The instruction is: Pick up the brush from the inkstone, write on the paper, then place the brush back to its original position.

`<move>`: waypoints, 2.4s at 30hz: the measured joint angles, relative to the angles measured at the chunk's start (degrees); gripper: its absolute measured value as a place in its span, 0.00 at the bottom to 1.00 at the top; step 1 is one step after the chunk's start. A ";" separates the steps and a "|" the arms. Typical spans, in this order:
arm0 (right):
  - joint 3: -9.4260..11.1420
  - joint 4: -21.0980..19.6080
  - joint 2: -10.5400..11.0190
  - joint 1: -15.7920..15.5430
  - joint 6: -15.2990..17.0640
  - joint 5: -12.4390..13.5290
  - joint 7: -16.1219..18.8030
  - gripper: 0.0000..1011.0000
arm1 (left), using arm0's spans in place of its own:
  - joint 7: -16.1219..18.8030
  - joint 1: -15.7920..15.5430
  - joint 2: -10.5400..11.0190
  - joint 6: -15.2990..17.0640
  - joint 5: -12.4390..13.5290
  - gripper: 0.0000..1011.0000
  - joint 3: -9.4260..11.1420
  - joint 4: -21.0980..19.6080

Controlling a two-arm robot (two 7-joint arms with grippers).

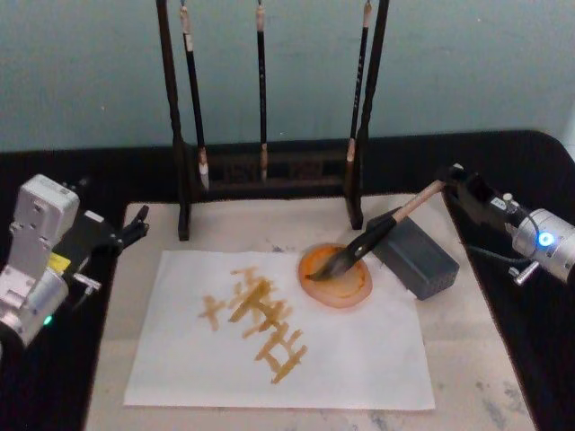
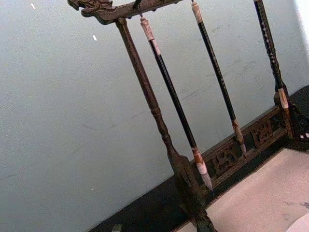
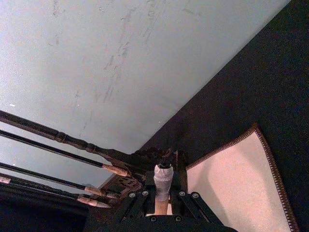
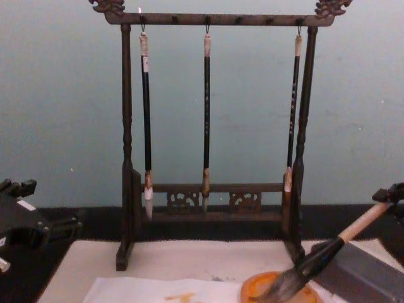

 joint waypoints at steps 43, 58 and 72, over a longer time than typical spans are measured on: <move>0.22 -0.52 0.08 -0.35 -0.25 0.15 -0.27 0.99 | 0.00 0.00 0.00 0.00 0.00 1.00 0.00 0.00; -1.10 -21.38 8.28 -13.07 -13.19 -9.35 -6.37 0.99 | 0.00 0.00 0.00 0.00 0.00 1.00 0.00 0.00; -9.47 -28.35 10.11 -19.01 -32.14 -44.16 -17.44 0.99 | 0.00 -0.01 0.00 0.00 0.00 1.00 0.00 0.00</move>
